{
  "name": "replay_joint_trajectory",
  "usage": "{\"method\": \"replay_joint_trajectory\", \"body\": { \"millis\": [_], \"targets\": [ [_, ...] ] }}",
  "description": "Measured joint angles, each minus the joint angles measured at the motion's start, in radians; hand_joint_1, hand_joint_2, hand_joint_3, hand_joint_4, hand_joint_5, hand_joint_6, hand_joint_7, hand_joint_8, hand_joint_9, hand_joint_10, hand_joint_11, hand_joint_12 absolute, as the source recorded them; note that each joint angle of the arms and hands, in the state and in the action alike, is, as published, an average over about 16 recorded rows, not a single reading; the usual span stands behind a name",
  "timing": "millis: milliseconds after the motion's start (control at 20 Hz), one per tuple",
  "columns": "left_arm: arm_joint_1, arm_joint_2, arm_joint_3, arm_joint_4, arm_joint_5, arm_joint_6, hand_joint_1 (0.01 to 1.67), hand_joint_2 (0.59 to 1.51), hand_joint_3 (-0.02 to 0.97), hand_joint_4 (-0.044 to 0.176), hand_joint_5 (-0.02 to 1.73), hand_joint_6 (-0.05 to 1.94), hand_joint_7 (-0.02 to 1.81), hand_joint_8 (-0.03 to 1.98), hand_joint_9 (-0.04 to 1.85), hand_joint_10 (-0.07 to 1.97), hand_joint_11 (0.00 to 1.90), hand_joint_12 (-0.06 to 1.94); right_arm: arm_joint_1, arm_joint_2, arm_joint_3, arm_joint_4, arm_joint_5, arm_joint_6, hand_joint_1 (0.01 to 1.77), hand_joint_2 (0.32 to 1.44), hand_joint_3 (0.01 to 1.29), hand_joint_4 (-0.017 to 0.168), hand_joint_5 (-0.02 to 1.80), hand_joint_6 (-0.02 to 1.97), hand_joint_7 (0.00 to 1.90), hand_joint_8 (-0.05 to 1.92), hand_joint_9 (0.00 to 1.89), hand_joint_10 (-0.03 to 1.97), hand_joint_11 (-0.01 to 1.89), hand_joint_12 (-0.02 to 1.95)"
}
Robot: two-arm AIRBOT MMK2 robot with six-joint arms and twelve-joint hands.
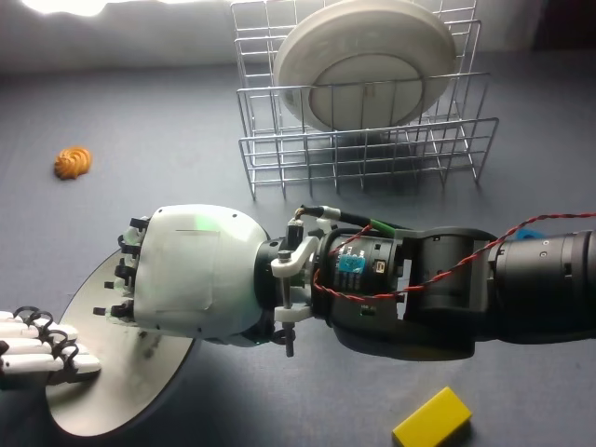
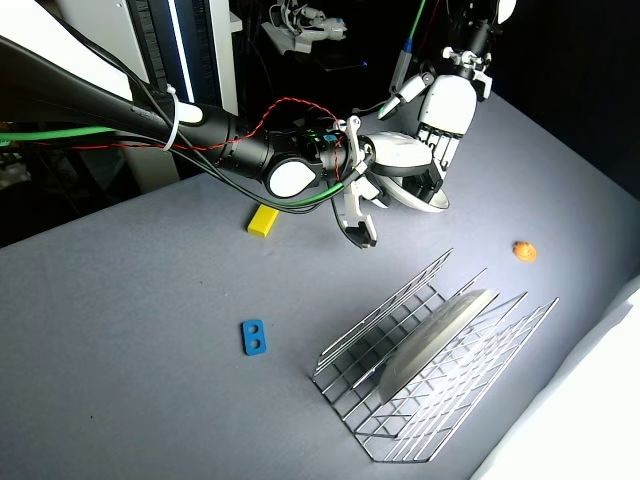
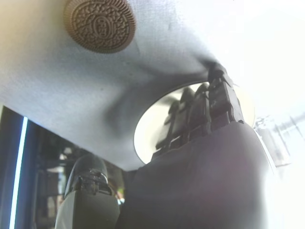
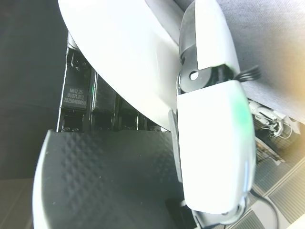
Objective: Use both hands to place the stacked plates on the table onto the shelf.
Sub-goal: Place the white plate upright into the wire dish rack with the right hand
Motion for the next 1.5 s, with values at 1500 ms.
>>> {"method": "replay_joint_trajectory", "body": {
  "millis": [1500],
  "targets": [
    [-0.292, -0.038, 0.216, 0.025, -0.100, 0.001, 0.02, 1.102, 0.019, 0.003, 0.04, 0.01, 0.07, 0.01, 0.05, -0.06, 0.03, 0.02, 0.040, 0.500, -0.474, -0.001, 0.033, 0.006, 1.32, 0.99, 0.02, 0.001, 0.86, 1.08, 0.97, 1.03, 0.92, 1.14, 0.75, 1.20]
  ]
}}
